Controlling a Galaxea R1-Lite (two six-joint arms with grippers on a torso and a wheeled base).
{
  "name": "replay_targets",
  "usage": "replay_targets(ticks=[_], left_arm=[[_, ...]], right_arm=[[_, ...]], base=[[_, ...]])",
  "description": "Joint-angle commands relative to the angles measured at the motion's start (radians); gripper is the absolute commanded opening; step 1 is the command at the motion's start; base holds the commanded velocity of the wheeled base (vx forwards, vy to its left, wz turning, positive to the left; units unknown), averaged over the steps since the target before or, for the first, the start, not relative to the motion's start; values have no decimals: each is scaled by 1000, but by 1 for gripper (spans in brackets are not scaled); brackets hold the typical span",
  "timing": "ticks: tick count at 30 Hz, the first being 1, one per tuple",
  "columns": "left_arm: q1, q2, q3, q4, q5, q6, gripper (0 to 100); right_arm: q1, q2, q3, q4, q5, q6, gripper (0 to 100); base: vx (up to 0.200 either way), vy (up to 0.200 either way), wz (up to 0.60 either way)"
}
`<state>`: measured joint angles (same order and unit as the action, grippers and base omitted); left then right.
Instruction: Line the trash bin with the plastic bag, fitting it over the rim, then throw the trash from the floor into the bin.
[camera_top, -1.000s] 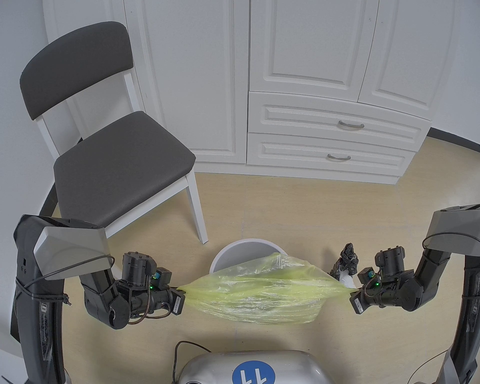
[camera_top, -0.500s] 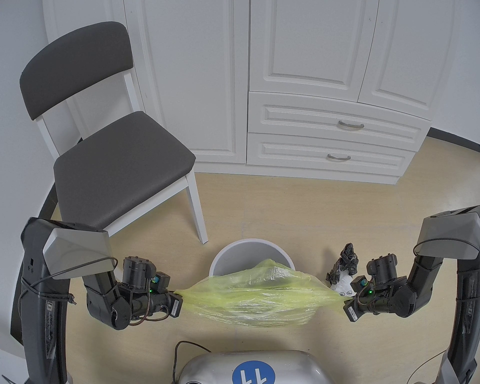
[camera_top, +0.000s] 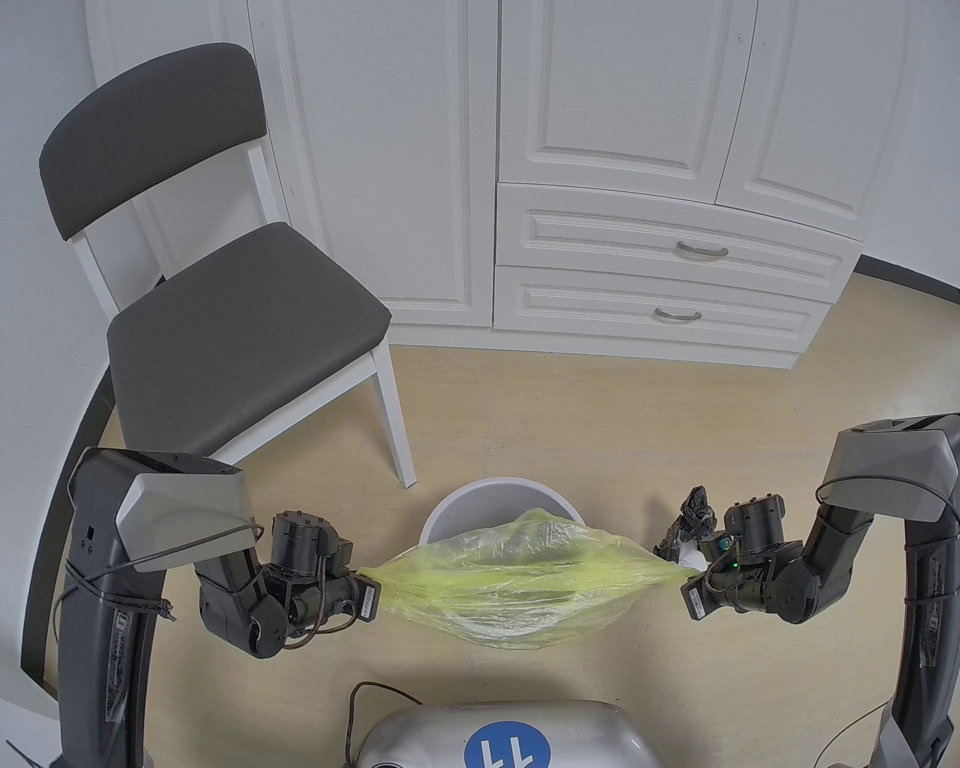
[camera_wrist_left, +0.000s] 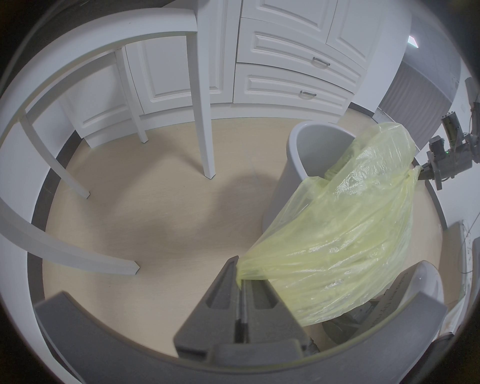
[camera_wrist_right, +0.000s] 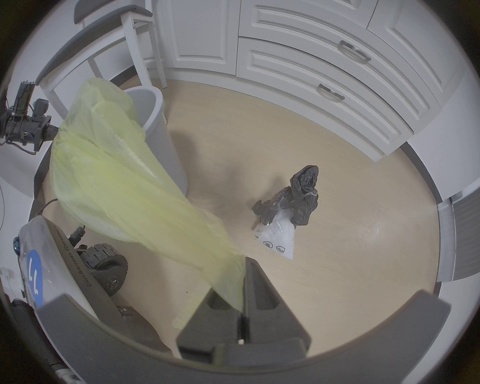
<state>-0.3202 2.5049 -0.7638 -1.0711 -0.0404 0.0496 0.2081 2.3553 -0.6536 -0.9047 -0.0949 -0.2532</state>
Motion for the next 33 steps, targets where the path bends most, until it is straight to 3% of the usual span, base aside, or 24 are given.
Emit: replay_targets(ticks=[1,3,4,8,11,13,14,15,23,33], left_arm=[[-7,-6,5,-1,1,1,0],[-8,-24,24,-6,-1,3,0],[-8,-43,40,-7,-7,6,0],[-8,-83,69,-7,-12,10,0],[-8,-123,101,-7,-41,15,0],[-7,-126,103,-7,-44,15,0],[-8,-153,129,-7,-68,18,0],[-8,-166,141,-7,-75,27,0],[-40,-215,189,-9,-85,58,0],[-86,-216,251,-105,-84,59,0]], right_arm=[[2,-1,12,0,1,-6,0],[2,-7,31,0,4,-11,0],[2,-16,35,0,4,-12,100],[2,-67,60,0,20,-24,100],[-9,-199,141,3,133,-60,100],[-10,-209,147,3,144,-66,100],[-27,-309,196,4,228,-98,100],[-29,-346,212,7,251,-103,100],[-21,-502,270,10,353,-101,100],[-18,-453,269,12,466,-98,100]], base=[[0,0,0],[0,0,0],[0,0,0],[0,0,0],[0,0,0],[0,0,0],[0,0,0],[0,0,0],[0,0,0],[0,0,0]])
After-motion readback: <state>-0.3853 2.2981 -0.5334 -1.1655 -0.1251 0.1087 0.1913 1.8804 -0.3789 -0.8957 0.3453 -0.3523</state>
